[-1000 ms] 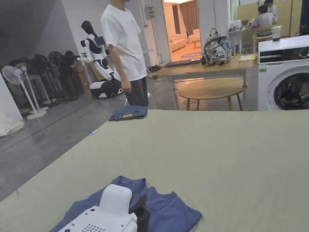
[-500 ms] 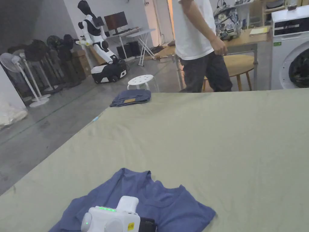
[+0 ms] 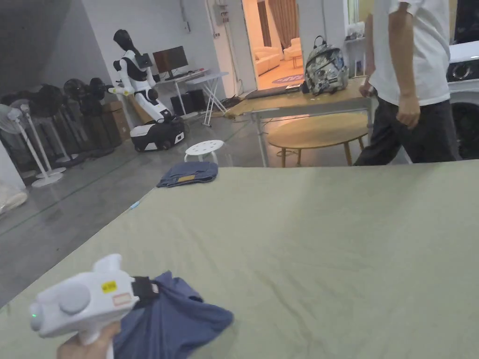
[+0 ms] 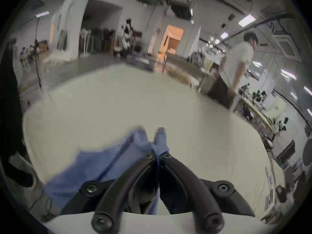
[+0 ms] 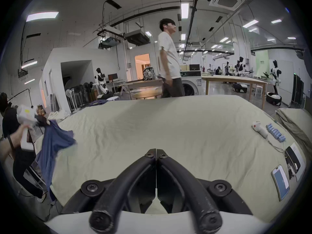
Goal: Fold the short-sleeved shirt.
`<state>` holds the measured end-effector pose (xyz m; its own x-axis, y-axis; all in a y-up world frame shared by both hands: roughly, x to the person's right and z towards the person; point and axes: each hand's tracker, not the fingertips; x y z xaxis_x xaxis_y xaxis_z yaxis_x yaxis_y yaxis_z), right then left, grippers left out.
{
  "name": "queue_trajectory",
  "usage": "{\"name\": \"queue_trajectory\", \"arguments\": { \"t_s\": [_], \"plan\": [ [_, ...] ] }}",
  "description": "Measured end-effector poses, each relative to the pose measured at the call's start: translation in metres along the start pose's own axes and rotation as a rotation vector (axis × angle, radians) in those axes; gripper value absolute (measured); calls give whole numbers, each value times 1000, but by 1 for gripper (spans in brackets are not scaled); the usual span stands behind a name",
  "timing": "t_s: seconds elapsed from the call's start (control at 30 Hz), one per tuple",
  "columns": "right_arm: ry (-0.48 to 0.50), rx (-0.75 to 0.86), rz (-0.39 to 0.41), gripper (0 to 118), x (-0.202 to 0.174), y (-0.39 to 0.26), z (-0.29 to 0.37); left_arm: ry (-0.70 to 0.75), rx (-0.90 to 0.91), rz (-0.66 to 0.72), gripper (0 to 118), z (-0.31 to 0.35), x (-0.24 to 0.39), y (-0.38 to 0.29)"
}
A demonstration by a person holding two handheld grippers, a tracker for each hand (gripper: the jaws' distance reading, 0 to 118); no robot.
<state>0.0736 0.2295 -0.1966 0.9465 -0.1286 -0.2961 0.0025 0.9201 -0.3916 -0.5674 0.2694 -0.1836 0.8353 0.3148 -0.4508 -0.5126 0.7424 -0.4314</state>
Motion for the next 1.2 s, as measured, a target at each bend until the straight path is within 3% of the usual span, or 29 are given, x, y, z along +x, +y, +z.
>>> {"name": "queue_trajectory", "arguments": {
  "t_s": [0.07, 0.23, 0.37, 0.53, 0.8, 0.93, 0.97, 1.07, 1.1, 1.2],
  "plan": [
    [-10, 19, -17, 0, 7, 1, 6, -1, 98, -24, 0, 36, 9, 47],
    [-37, 71, -112, 0, 30, 4, 20, 96, 235, -372, 0, 99, 116, 104],
    [-58, 106, -175, 0, 45, 6, 38, -77, 234, -423, 0, 78, 175, 90],
    [-115, 129, -175, 0, 59, 6, 59, -356, 74, -418, 0, -14, 267, -24],
    [-236, 104, -151, 0, 96, -3, 94, -834, -419, -456, 0, -46, 463, -306],
    [-364, 87, -119, 0, 115, -3, 114, -986, -441, -675, 0, -2, 500, -395],
    [-361, 84, -124, 0, 119, -3, 117, -1006, -467, -681, 7, 7, 503, -402],
    [-367, 83, -149, 0, 127, -6, 125, -1068, -411, -666, 64, 37, 488, -406],
    [-358, 83, -162, 0, 128, -8, 126, -1105, -396, -631, 69, 41, 481, -398],
    [-336, 72, -157, 0, 123, -9, 127, -1126, -303, -572, 69, 63, 447, -364]
  ]
}}
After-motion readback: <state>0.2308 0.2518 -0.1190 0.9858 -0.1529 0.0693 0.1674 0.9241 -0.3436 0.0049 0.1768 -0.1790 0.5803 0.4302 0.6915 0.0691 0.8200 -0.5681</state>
